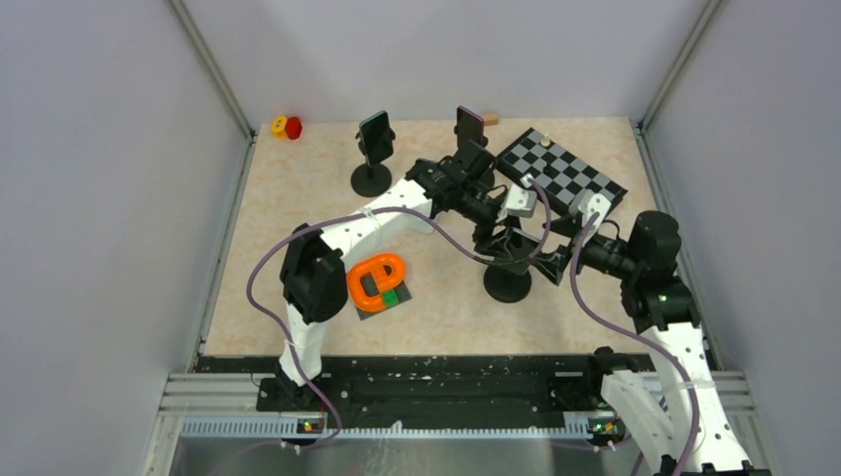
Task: Place the phone on the phone stand
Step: Pick up the phone stand with the phone at the center of the board, then place the phone stand with the phone at the center of the board.
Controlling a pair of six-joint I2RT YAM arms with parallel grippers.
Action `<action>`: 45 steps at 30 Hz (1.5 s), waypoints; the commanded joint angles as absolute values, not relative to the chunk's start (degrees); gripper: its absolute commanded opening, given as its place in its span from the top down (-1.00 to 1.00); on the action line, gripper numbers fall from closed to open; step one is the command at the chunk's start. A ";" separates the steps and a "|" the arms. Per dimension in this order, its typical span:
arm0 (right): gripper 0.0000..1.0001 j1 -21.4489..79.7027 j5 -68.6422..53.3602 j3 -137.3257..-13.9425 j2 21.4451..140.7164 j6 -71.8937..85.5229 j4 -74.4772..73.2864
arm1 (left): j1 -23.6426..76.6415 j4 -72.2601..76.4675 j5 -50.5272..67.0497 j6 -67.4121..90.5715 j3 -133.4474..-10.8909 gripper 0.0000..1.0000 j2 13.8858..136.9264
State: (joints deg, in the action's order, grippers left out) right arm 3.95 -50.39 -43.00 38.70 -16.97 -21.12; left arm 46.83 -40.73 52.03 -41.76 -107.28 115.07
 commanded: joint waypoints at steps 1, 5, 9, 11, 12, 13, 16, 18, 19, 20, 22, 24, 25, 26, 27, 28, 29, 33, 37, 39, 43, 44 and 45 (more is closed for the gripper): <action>-0.53 3.30 -49.95 -42.51 37.92 -17.84 -20.17 | 47.30 -40.58 55.96 -40.21 -109.64 -0.30 115.43; -0.53 3.17 -49.77 -41.98 37.73 -17.63 -19.67 | 47.33 -39.05 54.84 -38.70 -109.64 -0.05 115.02; -0.53 3.08 -49.33 -41.87 37.51 -17.49 -19.64 | 47.21 -38.09 54.01 -36.71 -109.57 0.27 114.90; -0.53 3.08 -49.16 -41.89 37.34 -17.47 -19.74 | 47.12 -38.21 53.68 -36.26 -109.33 0.36 114.55; -0.53 3.08 -49.06 -41.92 37.35 -17.49 -19.74 | 47.05 -38.23 53.45 -36.01 -108.97 0.38 114.22; -0.53 3.09 -48.97 -41.92 37.35 -17.41 -19.69 | 47.00 -38.18 53.30 -35.70 -108.48 0.40 113.82; -0.53 3.08 -48.57 -41.89 37.40 -17.33 -19.51 | 46.58 -36.53 52.43 -34.00 -105.98 0.48 111.49; -0.53 3.08 -48.35 -41.92 37.40 -17.31 -19.41 | 46.38 -35.23 51.39 -33.26 -104.08 0.54 109.72; -0.53 3.08 -48.34 -41.92 37.38 -17.25 -19.36 | 46.33 -34.92 50.86 -33.18 -103.32 0.59 109.04; -0.53 3.11 -48.26 -41.92 37.36 -17.15 -19.26 | 46.35 -34.82 50.29 -32.95 -102.75 0.63 108.33; -0.53 3.09 -48.17 -41.92 37.36 -16.97 -19.14 | 46.05 -34.39 49.50 -32.22 -101.75 0.72 107.08; -0.53 3.10 -47.95 -41.99 37.36 -16.88 -19.01 | 45.80 -33.67 48.71 -30.33 -100.96 0.83 105.85; -0.53 3.08 -47.91 -42.05 37.47 -16.80 -19.02 | 45.59 -33.28 48.29 -29.60 -100.58 0.91 105.23; -0.53 3.13 -47.82 -42.14 37.45 -16.79 -19.02 | 45.33 -32.92 47.81 -29.06 -100.21 0.98 104.57; -0.53 3.11 -47.74 -42.18 37.44 -16.72 -18.93 | 45.08 -32.73 47.47 -28.17 -99.89 1.00 103.96; -0.53 3.12 -47.60 -42.19 37.44 -16.66 -18.84 | 44.68 -32.59 47.22 -27.54 -99.50 1.00 103.28; -0.53 3.09 -47.49 -42.26 37.46 -16.57 -18.79 | 44.31 -32.34 46.87 -26.81 -99.03 1.00 102.67; -0.53 3.09 -46.72 -42.41 37.53 -16.31 -18.53 | 42.66 -31.35 45.78 -24.06 -96.82 1.00 99.15; -0.53 3.08 -45.44 -42.83 37.85 -15.53 -17.96 | 40.01 -29.54 46.38 -21.09 -92.85 1.00 94.40; -0.53 3.11 -45.00 -43.12 38.09 -15.04 -17.51 | 38.25 -27.91 47.15 -18.93 -90.66 1.00 91.50; -0.53 3.09 -44.12 -43.59 38.94 -13.88 -16.35 | 34.43 -27.80 46.56 -16.53 -88.68 1.00 86.08; -0.53 3.11 -43.90 -43.67 39.14 -13.74 -16.11 | 33.20 -28.16 45.79 -16.11 -88.46 1.00 84.64; -0.53 3.12 -43.74 -43.61 39.40 -13.72 -15.90 | 32.01 -28.55 44.69 -15.93 -88.24 1.00 83.24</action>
